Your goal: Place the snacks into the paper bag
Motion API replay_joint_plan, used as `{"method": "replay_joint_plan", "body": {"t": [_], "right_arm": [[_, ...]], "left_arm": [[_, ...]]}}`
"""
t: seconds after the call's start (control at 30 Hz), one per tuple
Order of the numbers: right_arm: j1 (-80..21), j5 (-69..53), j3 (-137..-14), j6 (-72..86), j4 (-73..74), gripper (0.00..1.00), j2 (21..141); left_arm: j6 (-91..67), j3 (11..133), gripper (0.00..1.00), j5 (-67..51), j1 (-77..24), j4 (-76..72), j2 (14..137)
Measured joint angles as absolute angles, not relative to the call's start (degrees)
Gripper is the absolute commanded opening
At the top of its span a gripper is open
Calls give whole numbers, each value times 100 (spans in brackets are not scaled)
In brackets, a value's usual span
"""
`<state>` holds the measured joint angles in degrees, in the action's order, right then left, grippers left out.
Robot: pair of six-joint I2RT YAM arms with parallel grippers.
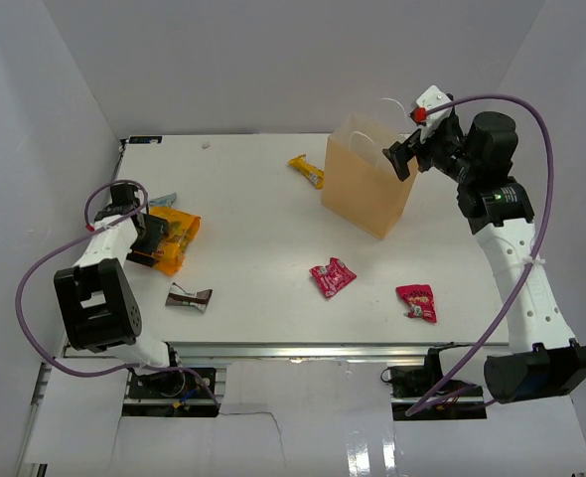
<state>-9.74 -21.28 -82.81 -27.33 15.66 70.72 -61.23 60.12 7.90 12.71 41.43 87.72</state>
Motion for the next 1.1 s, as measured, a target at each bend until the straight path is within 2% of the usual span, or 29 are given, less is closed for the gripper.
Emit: {"method": "replay_joint_plan", "body": {"t": [0.07, 0.1, 0.17, 0.2, 0.23, 0.3, 0.43, 0.57, 0.7, 0.8, 0.87, 0.97, 1.1], "right_arm": [[-945, -2296, -8281, -2735, 1686, 98, 7046], [-937, -2401, -8281, -2738, 1730, 98, 7024], [-928, -2622, -8281, -2740, 1822, 98, 6960], [-926, -2812, -8281, -2740, 1879, 98, 6912], [-923, -2912, -8281, -2740, 1914, 98, 6884], [-923, -3326, -8281, -2742, 2012, 97, 6792], [-923, -4436, -8259, -2818, 2187, 96, 6606], [-1076, -5369, -8259, -2908, 2432, 95, 6508], [-1640, -5590, -8261, -3498, 3024, 96, 6670], [-2322, -5500, -8114, -4571, 3483, 100, 6810], [-2775, -5387, -7686, -5537, 3667, 94, 6748], [-3463, -4934, -7011, -6733, 3704, 92, 6711], [-4357, -4058, -6720, -7190, 3221, 93, 7078]], "left_arm": [[-5929, 5979, 69, 679, 1367, 3863, 8919], [-5833, 5970, 60, 593, 1406, 3734, 8984], [-5651, 5951, 48, 456, 1474, 3546, 9074], [-5553, 5929, 36, 368, 1500, 3430, 9098], [-5496, 5898, 29, 285, 1522, 3308, 9098], [-5336, 5802, 18, 51, 1564, 3004, 9098], [-5011, 5413, 5, -563, 1667, 2255, 8976], [-4536, 4799, 1, -1391, 1741, 1409, 8608], [-4174, 4394, 0, -2412, 1741, 856, 8287], [-4027, 4311, 0, -3192, 1721, 657, 8062], [-4001, 4307, 0, -3667, 1697, 574, 7940], [-4123, 4272, 0, -4230, 1557, 473, 7867], [-4390, 4182, 0, -4512, 1002, 366, 7867]]}}
